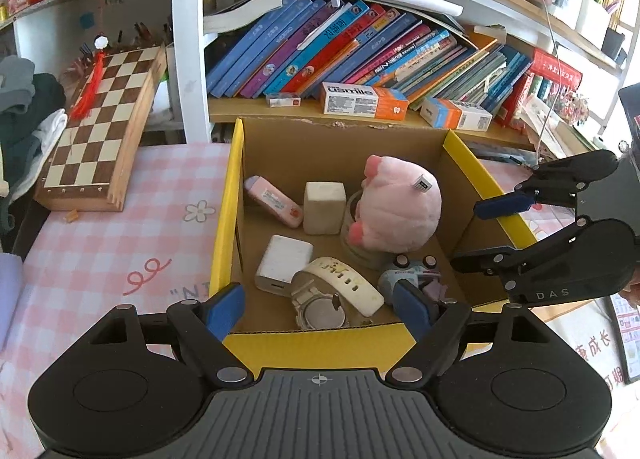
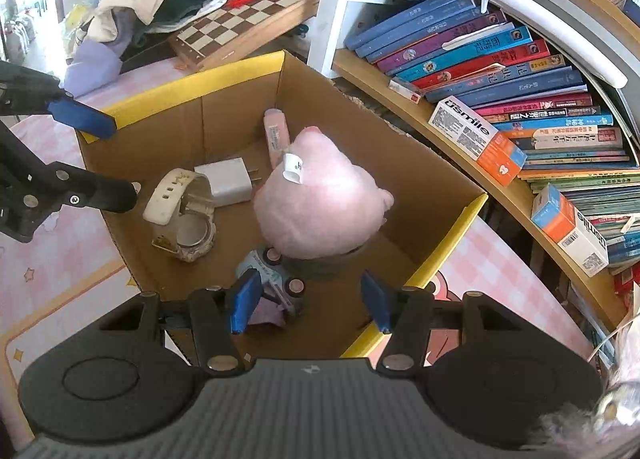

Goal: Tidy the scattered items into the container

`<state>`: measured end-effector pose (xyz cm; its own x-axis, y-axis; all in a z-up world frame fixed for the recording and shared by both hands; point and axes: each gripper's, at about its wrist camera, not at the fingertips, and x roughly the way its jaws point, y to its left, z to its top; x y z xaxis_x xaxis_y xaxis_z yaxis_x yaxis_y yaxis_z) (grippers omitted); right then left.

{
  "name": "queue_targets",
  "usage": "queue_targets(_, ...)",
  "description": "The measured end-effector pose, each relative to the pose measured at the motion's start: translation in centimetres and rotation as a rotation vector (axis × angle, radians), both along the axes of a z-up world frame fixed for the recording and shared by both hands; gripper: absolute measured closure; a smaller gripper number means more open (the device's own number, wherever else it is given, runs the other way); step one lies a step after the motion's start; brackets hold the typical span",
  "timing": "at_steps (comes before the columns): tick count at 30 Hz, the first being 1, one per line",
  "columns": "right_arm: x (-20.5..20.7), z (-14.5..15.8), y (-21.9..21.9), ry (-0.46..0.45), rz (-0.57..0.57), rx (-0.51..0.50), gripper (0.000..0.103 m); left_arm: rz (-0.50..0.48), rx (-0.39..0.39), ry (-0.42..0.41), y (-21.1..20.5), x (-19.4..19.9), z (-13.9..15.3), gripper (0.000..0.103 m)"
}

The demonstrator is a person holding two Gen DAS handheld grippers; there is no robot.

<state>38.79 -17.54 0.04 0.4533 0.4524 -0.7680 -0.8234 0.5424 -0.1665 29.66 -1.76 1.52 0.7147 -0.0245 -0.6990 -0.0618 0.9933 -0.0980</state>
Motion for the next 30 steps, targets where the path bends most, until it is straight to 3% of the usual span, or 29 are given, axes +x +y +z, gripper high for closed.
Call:
queue_targets(7, -2.3, 0.6, -0.5, -0.077, -0.044, 0.029, 0.045, -0.021, 0.154, -0.138, -1.1, -2.3, 1.1, 0.018)
queue_targets(17, -7.5, 3.6, -2.7, -0.155, -0.269, 0.199, 0.036, 0.015, 0.122, -0.231, 0.0, -6.1, 3.1, 0.016)
queue_targets(30, -19.4, 2.0, -1.0, -0.17, -0.513, 0.292, 0.024, 0.008, 0.162, -0.207, 0.6, -14.9, 1.8, 0.013)
